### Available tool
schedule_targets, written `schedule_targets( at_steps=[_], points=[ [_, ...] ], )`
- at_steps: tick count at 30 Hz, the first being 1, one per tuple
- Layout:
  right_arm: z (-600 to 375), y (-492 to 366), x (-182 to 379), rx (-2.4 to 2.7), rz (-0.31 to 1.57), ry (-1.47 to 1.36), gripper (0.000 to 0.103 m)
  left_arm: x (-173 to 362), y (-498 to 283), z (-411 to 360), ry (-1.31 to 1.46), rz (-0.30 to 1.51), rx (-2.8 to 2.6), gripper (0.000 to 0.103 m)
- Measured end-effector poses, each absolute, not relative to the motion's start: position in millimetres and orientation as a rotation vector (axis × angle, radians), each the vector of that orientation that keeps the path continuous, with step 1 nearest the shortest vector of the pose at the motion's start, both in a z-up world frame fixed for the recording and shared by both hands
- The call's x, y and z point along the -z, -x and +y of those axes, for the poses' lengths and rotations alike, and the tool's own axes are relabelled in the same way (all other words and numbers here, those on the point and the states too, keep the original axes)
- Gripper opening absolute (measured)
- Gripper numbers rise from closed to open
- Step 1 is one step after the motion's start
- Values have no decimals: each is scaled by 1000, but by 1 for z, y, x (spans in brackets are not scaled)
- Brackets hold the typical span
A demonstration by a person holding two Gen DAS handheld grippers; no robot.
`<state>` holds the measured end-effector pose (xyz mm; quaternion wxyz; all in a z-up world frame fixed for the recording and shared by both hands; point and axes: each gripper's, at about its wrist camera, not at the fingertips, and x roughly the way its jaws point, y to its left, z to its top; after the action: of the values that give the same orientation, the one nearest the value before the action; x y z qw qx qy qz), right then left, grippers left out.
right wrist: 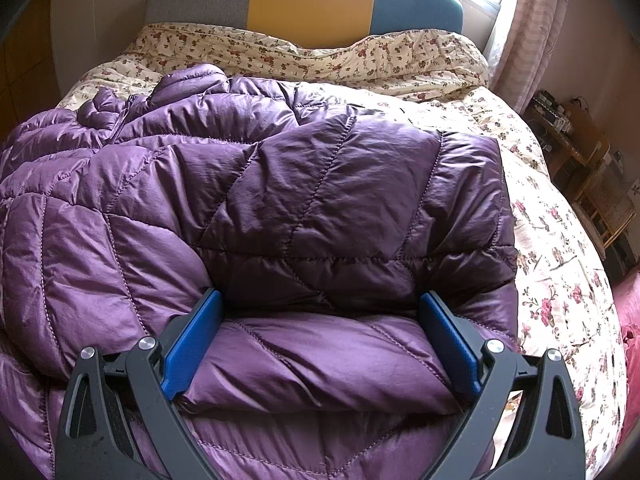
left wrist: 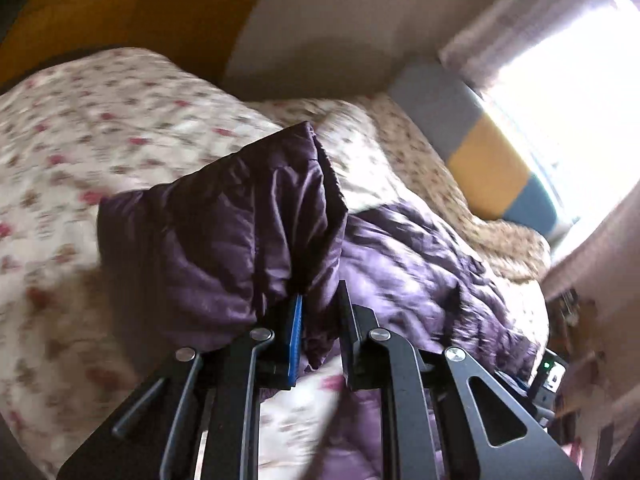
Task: Fold large clothes
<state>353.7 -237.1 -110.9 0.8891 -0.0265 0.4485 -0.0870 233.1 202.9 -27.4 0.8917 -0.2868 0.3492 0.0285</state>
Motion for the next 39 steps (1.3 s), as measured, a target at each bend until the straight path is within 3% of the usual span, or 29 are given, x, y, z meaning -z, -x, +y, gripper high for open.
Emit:
schedule_targets(
  at_steps=[9, 13, 14, 20, 27, 28, 32, 36, 39],
  points=[
    [-238, -354, 111, 180, 932, 53, 97, 28, -308, 86, 491, 792, 192, 15],
    [-239, -354, 111, 180, 931, 52, 97, 32, -331, 33, 462, 824, 300, 10],
    [-239, -354, 111, 180, 932, 53, 97, 33, -333, 26, 459, 827, 318, 3],
    [-240, -354, 111, 179, 931, 49, 97, 45, -347, -36, 400, 878, 459, 2],
    [-240, -355, 112, 179, 932, 50, 97, 53, -333, -19, 403, 876, 381, 3],
    [-240, -355, 111, 181, 932, 51, 97, 55, -330, -10, 411, 880, 356, 5],
    [-237, -356, 111, 188, 938, 65, 97, 59, -311, 23, 440, 860, 277, 34],
    [-231, -356, 106, 200, 933, 79, 95, 61, -289, 51, 437, 846, 212, 34],
    [-224, -354, 96, 194, 922, 58, 88, 62, -272, 60, 400, 828, 183, 34]
  ],
)
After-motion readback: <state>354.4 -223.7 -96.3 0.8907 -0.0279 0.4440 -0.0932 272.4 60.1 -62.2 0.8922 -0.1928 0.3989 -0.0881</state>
